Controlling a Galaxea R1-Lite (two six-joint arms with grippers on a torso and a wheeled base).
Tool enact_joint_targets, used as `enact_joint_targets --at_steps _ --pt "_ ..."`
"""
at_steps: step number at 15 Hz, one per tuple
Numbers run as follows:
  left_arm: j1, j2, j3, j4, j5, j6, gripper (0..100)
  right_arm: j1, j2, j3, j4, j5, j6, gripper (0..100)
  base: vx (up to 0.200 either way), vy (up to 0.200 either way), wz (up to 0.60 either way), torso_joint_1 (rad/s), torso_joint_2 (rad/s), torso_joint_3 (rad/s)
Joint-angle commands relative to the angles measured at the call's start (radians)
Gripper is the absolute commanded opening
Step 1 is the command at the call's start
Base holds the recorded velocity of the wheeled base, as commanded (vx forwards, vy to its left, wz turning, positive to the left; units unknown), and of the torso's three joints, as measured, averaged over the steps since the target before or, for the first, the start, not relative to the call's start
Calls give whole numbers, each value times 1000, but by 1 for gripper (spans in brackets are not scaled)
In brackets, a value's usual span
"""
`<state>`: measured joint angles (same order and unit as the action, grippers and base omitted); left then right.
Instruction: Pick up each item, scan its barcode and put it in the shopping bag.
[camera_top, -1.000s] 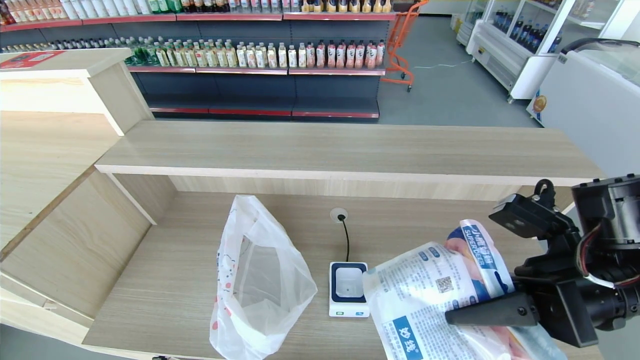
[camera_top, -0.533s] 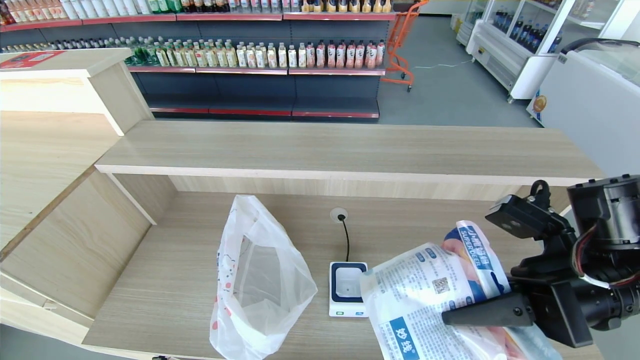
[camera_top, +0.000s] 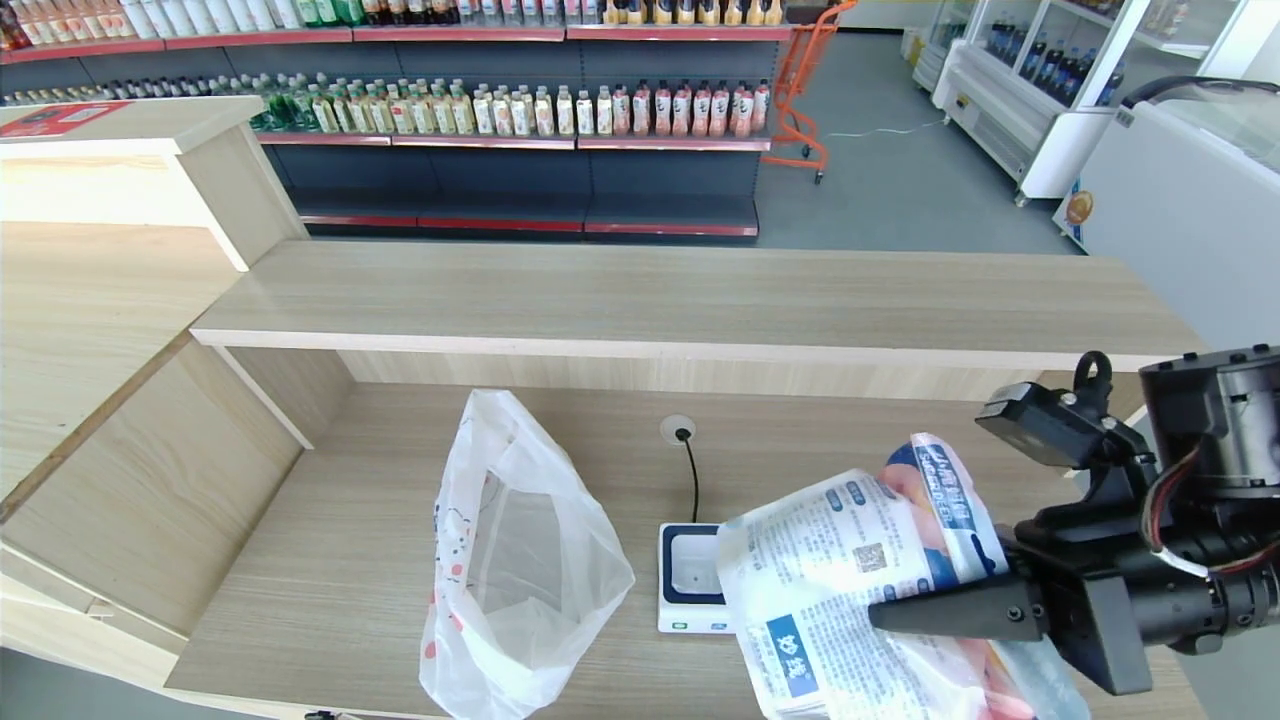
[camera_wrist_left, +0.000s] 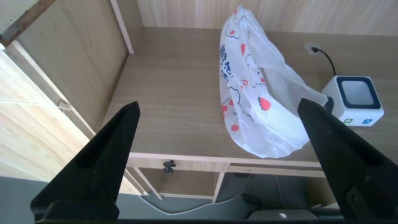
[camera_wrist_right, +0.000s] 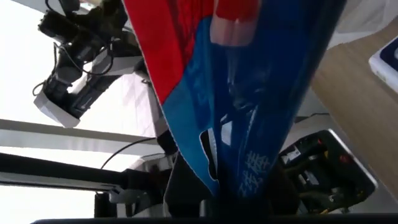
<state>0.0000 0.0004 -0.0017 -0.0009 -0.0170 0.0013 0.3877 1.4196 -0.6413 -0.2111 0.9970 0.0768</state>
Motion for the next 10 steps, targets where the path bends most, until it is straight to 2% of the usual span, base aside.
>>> enact_joint_targets --at_steps 1,3,4,7,9,10 --pt "0 0 0 -1 0 0 100 -4 38 54 -62 -196 -296 0 0 0 0 0 0 0" --pt "0 0 0 -1 0 0 100 -72 58 71 -71 -333 -632 0 0 0 0 0 0 0" --pt "0 0 0 -1 0 0 100 -90 78 80 -76 -356 -713 0 0 0 0 0 0 0" --pt "0 0 0 -1 0 0 100 -141 222 98 -226 -328 -887 0 0 0 0 0 0 0" --pt "0 0 0 -1 -1 0 100 -158 346 88 -383 -273 -960 0 0 0 0 0 0 0" --pt "0 0 0 1 0 0 100 -161 395 75 -416 -230 -996 0 0 0 0 0 0 0"
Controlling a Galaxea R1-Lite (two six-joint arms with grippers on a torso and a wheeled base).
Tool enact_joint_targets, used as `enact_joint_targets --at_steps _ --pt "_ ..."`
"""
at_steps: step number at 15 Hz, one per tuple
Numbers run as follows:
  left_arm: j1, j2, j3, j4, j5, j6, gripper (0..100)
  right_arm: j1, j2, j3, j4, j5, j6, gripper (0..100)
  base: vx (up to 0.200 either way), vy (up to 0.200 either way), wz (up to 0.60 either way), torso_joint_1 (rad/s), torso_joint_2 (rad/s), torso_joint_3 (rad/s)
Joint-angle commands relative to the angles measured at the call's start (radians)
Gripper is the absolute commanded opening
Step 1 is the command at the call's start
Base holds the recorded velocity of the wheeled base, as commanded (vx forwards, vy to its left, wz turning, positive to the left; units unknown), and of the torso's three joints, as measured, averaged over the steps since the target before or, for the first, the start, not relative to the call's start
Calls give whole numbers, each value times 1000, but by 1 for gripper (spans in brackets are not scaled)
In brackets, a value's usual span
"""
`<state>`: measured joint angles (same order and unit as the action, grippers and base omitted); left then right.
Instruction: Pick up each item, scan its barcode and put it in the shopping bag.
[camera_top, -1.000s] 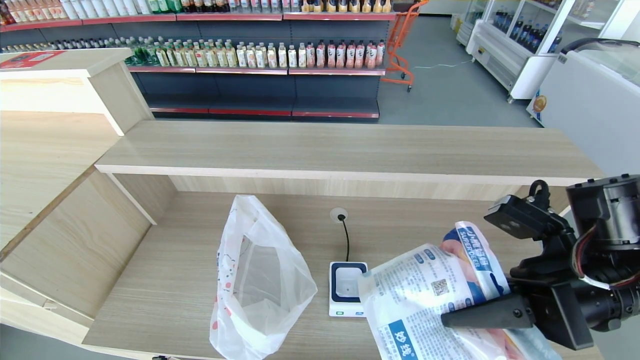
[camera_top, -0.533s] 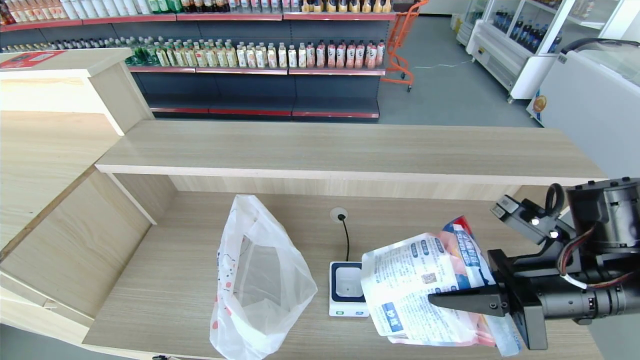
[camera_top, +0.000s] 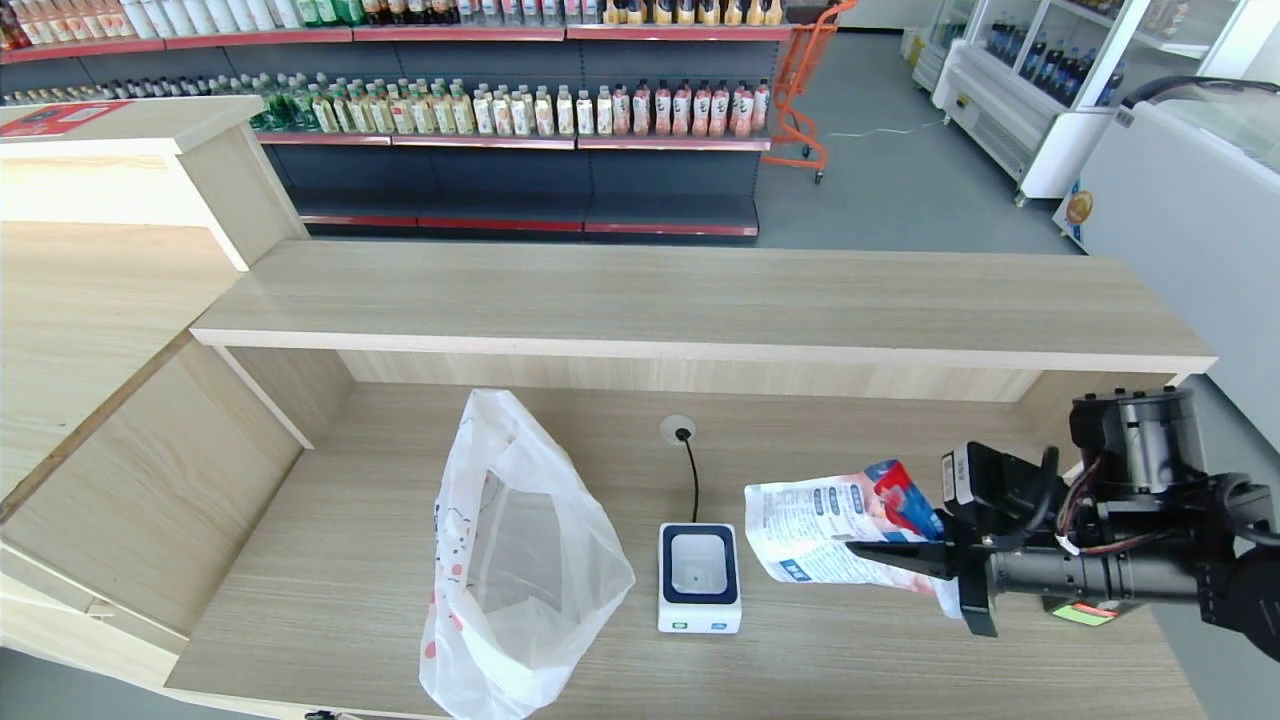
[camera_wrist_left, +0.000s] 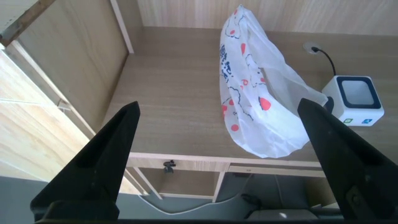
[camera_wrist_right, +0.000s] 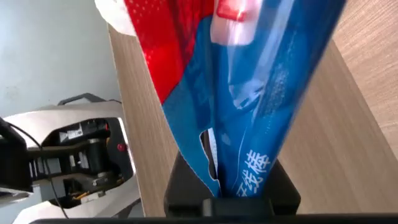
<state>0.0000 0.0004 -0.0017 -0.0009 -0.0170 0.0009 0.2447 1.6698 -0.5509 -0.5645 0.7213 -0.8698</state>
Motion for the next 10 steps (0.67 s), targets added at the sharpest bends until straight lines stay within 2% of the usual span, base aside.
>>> enact_joint_targets --at_steps 1,2,4,6,8,10 --pt "0 0 0 -1 0 1 100 -44 182 -24 -78 102 -98 0 0 0 0 0 0 0" --pt "0 0 0 -1 0 1 100 -67 211 -27 -74 133 -186 0 0 0 0 0 0 0" --pt "0 0 0 1 0 1 100 -93 261 -31 -54 205 -276 0 0 0 0 0 0 0" --pt "0 0 0 -1 -1 1 100 -93 320 -66 -49 233 -373 0 0 0 0 0 0 0" --pt "0 0 0 -1 0 1 100 -81 404 -121 -51 314 -480 0 0 0 0 0 0 0" --pt "0 0 0 -1 0 1 100 -79 467 -172 -49 330 -563 0 0 0 0 0 0 0"
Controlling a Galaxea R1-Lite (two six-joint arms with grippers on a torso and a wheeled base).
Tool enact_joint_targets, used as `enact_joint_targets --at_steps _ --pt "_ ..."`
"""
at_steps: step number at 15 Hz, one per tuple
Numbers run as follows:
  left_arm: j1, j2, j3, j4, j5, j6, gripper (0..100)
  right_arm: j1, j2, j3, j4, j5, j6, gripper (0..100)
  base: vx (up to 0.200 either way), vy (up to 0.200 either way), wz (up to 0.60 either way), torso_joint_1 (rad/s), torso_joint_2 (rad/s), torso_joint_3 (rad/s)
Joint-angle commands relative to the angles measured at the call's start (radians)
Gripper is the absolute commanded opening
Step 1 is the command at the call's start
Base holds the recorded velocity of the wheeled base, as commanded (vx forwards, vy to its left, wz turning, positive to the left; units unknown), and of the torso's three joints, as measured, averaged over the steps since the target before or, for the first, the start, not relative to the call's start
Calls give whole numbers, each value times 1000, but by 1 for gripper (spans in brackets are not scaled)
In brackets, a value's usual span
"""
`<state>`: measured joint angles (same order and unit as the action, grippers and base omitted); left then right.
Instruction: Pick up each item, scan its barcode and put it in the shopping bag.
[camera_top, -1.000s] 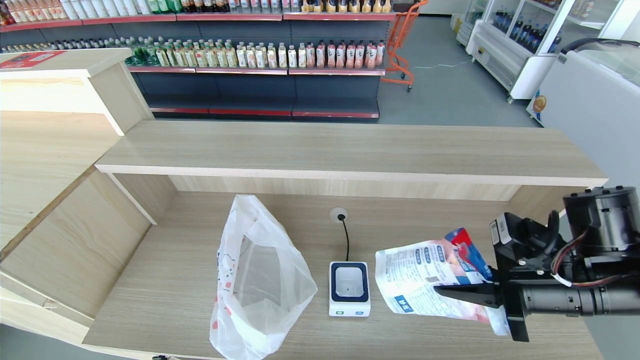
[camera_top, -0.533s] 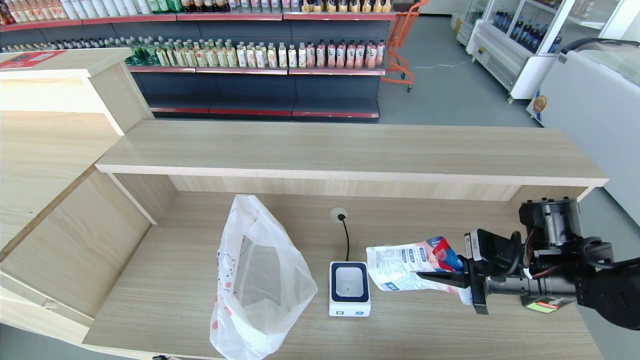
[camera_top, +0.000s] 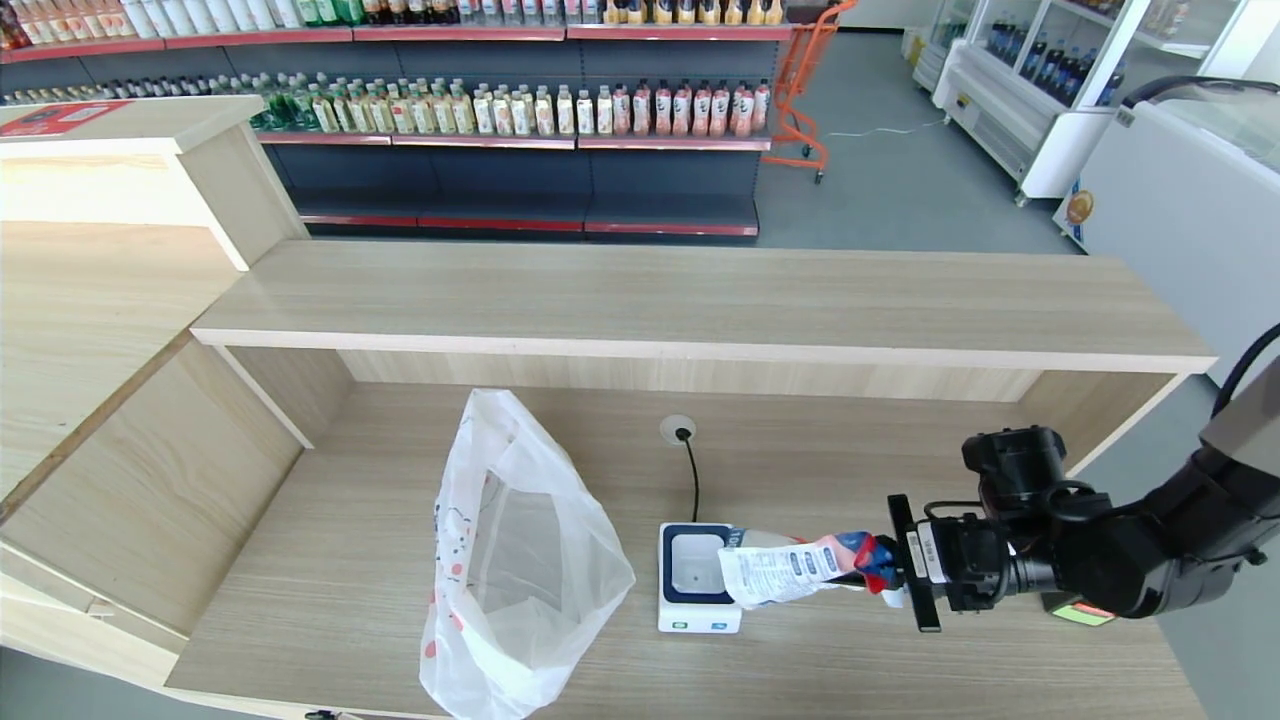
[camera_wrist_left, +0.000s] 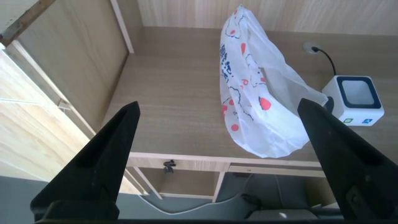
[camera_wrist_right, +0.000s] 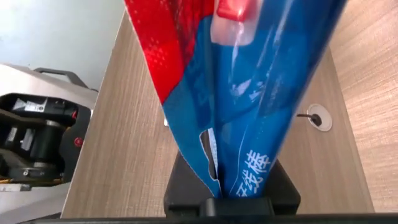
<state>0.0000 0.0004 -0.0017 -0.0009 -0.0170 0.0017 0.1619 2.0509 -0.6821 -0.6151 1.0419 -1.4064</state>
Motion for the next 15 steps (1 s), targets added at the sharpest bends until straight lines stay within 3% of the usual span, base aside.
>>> enact_joint_targets --at_steps 1,8,15 --pt "0 0 0 -1 0 0 100 11 124 -83 -2 17 -51 0 0 0 0 0 0 0" --pt "0 0 0 1 0 0 100 82 275 -281 0 110 -79 0 0 0 0 0 0 0" --pt "0 0 0 -1 0 0 100 70 331 -338 0 119 -103 0 0 0 0 0 0 0"
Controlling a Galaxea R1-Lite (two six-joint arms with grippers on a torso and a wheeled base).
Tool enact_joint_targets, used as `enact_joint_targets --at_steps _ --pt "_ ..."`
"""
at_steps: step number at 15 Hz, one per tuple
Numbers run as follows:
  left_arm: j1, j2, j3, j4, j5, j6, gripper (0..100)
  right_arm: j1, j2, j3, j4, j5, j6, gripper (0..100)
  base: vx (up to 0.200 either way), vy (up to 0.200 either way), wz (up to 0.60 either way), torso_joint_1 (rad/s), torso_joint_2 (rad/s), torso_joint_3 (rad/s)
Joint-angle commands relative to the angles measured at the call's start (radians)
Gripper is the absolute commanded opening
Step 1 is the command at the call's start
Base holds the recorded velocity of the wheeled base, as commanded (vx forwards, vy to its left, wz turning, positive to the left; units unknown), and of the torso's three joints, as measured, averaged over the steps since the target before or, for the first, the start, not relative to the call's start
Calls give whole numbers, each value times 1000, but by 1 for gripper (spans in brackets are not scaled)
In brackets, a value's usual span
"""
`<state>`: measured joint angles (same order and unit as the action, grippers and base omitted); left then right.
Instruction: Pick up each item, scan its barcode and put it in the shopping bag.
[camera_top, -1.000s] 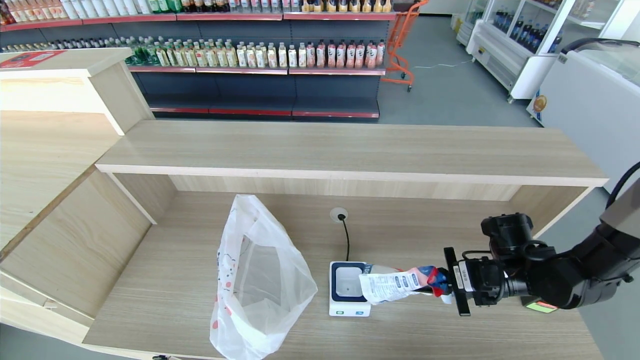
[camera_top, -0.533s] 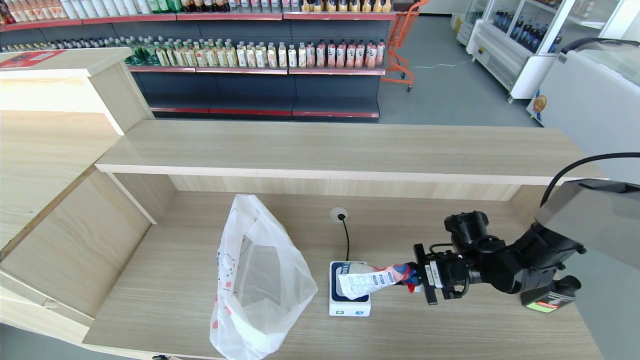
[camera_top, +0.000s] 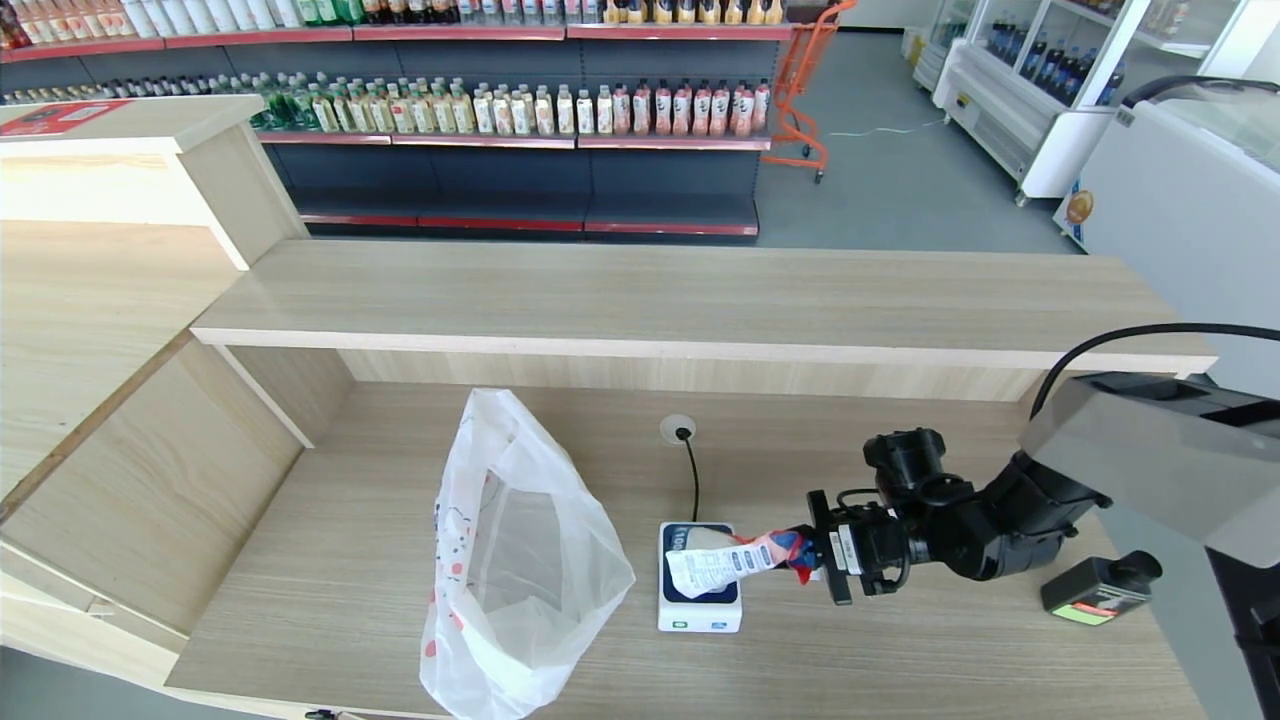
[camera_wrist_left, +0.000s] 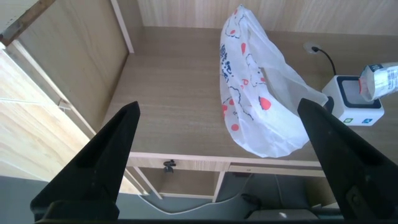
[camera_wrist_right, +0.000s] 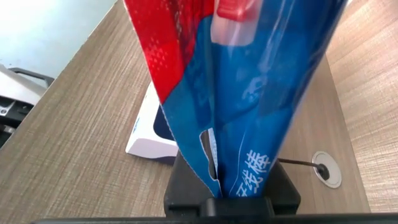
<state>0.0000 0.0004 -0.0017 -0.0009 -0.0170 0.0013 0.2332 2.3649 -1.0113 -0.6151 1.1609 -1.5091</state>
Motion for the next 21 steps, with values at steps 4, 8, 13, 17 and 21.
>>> enact_joint_targets --at_steps 4,8,13,17,21 --pt "0 0 0 -1 0 0 100 -2 51 -50 2 14 -2 0 0 0 0 0 0 0" --pt "0 0 0 1 0 0 100 -2 48 -55 2 16 -2 0 0 0 0 0 0 0" --pt "0 0 0 1 0 0 100 -20 -188 69 8 16 254 0 0 0 0 0 0 0" --pt "0 0 0 -1 0 0 100 -144 -573 347 11 -20 681 0 0 0 0 0 0 0" --pt "0 0 0 -1 0 0 100 -127 -986 582 97 -316 1411 0 0 0 0 0 0 0"
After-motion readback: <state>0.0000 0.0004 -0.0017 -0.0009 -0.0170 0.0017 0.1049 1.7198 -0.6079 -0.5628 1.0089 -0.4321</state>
